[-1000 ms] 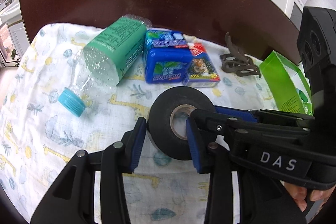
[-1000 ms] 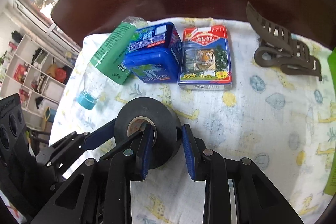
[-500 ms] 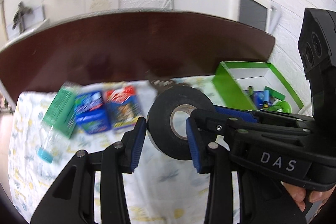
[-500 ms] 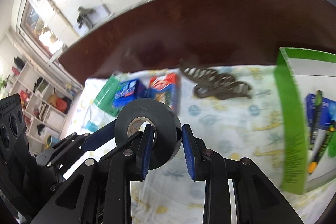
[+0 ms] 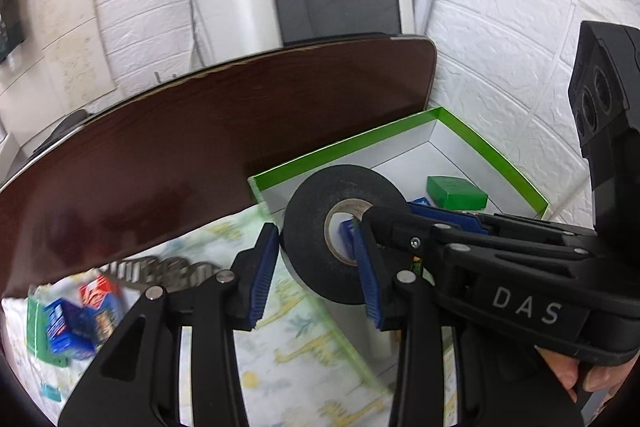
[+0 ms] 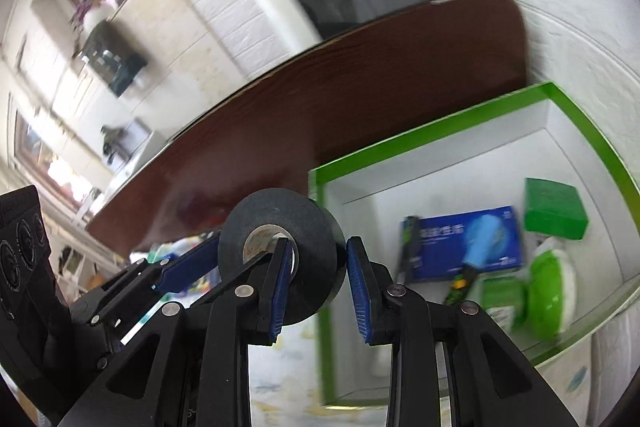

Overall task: Organize rigid objects
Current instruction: 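Carry the black tape roll into the green box and lower it, then open the right gripper to release the tape roll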

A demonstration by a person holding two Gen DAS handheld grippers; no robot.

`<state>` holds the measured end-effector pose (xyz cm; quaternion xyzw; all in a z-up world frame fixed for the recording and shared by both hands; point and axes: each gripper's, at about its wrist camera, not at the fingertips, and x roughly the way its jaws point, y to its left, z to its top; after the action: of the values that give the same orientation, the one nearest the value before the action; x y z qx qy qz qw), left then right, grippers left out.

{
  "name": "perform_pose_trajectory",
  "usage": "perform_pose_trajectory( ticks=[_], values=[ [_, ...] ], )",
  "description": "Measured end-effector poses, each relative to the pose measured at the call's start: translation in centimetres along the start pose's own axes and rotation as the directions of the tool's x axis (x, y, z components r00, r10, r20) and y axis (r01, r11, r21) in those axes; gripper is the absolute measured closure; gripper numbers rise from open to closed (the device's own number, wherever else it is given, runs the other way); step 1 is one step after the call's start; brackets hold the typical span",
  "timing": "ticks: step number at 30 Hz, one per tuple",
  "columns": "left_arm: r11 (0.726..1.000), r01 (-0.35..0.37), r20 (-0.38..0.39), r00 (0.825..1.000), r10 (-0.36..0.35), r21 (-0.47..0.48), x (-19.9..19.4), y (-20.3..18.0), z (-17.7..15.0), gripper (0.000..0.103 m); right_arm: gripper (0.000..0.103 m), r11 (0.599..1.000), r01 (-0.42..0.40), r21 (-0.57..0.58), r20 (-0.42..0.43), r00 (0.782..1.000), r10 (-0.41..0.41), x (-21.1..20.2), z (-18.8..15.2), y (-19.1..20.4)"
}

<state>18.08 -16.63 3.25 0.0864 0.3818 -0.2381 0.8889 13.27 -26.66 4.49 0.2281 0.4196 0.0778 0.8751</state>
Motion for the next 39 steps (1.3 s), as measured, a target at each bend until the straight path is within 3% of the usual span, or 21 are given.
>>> perform_pose_trajectory(
  ticks=[9, 19, 21, 24, 26, 33, 39],
  values=[
    [1.000, -0.003, -0.053, 0.999, 0.003, -0.001, 4.8, -1.7, 2.2, 0.066, 0.072, 0.994, 0.003, 0.107, -0.027, 1.000, -0.001, 2.1, 2.9, -6.5],
    [0.999, -0.040, -0.118, 0.992, 0.040, 0.003, 8.3, -1.9, 2.4, 0.066, 0.072, 0.990, 0.024, 0.141, -0.078, 0.997, -0.014, 6.1, 4.3, -8.6],
    [0.997, -0.074, -0.084, 0.994, 0.075, 0.012, 8.1, -1.9, 2.2, 0.064, 0.072, 0.988, 0.035, 0.151, -0.086, 0.996, -0.022, 6.7, 4.2, -8.9],
    [0.998, -0.058, -0.104, 0.993, 0.058, 0.003, 7.5, -1.3, 2.0, 0.064, 0.072, 0.988, 0.004, 0.153, -0.037, 0.999, 0.001, 5.8, 4.4, -9.0],
    [0.998, -0.059, -0.101, 0.993, 0.058, -0.009, 6.6, -0.7, 1.8, 0.064, 0.072, 0.989, 0.046, 0.137, -0.017, 0.999, -0.044, 5.3, 4.4, -8.9],
    [0.994, -0.092, -0.055, 0.994, 0.089, -0.054, 2.3, 2.0, 0.7, 0.062, 0.072, 0.989, 0.053, 0.139, -0.027, 0.998, -0.049, 5.0, 3.8, -7.8],
    [0.985, -0.142, 0.000, 0.990, 0.142, -0.095, -1.9, 4.7, -1.2, 0.053, 0.072, 0.995, 0.035, 0.092, -0.014, 0.999, -0.034, 3.5, 3.3, -5.4]
  ],
)
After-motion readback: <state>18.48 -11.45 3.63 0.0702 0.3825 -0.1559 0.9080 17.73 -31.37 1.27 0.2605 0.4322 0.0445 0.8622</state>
